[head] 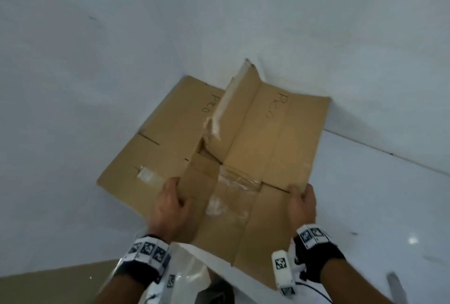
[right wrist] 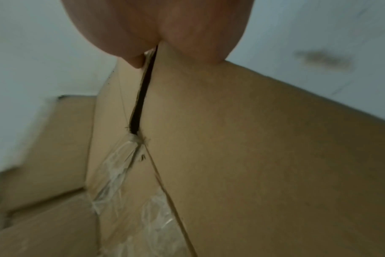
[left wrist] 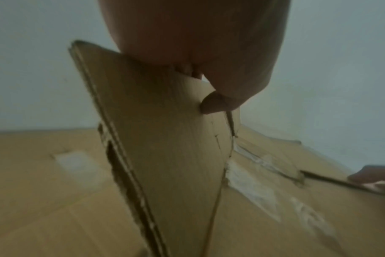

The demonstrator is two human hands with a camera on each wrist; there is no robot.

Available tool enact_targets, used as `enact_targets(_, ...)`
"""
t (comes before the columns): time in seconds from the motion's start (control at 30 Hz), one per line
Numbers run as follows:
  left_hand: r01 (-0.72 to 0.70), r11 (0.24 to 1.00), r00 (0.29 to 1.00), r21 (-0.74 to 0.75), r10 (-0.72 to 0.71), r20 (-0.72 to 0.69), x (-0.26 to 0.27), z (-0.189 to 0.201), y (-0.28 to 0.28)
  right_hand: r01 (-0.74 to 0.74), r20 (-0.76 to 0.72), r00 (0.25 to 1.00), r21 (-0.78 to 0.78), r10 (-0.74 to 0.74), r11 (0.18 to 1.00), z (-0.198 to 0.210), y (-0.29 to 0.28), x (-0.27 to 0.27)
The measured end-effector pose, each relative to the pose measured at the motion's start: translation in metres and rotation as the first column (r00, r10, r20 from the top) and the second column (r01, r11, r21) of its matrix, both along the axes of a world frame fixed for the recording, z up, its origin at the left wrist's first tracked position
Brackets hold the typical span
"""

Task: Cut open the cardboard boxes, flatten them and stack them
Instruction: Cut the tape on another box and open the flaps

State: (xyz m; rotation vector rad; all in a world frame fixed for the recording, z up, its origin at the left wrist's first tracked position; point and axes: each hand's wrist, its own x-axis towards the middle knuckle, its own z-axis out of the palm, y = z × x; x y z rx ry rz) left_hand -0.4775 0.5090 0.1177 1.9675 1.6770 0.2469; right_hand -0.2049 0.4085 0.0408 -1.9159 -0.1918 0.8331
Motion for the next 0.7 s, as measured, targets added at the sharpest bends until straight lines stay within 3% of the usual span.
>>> enact_targets(0.1,-0.051,0.994,0.99,0.1,0.064,-0.124,-0.06,-0.008,0.069,-0.029,-0.045,0.998,0.064,0.032,0.998,0.002,0.08,-0.058)
enact_targets(0.2,0.001,0.992,0.903,0.129,0.055,-0.427,-0.11,-0.037,0.116,-0.118,-0.105,0.988,-0.068,0.111,0.991,-0.013,0.156,-0.11)
enact_targets(0.27,0.112,0.992,0.859,-0.06,-0.127,-0.495,-0.128,-0.067,0.124,-0.284,-0.143,0.955,-0.179,0.261,0.942,-0.034,0.19,-0.136)
enact_targets(0.33,0.187,0.938,0.842,-0.291,-0.306,-0.444,-0.138,-0.101,0.117,-0.504,-0.126,0.861,-0.339,0.493,0.794,-0.053,0.207,-0.153)
enact_targets(0.4,0.161,0.859,0.849,-0.485,-0.371,-0.376,-0.141,-0.124,0.107,-0.62,-0.127,0.762,-0.427,0.635,0.658,-0.06,0.213,-0.159)
enact_targets(0.47,0.168,0.836,0.863,-0.522,-0.381,-0.333,-0.143,-0.138,0.1,-0.662,-0.122,0.715,-0.438,0.689,0.609,-0.06,0.209,-0.155)
enact_targets(0.57,0.182,0.857,0.864,-0.482,-0.373,-0.338,-0.145,-0.141,0.097,-0.696,-0.081,0.666,-0.425,0.742,0.579,-0.064,0.184,-0.138)
enact_targets(0.7,0.224,0.915,0.864,-0.336,-0.346,-0.366,-0.134,-0.126,0.09,-0.69,-0.064,0.687,-0.37,0.724,0.622,-0.06,0.121,-0.114)
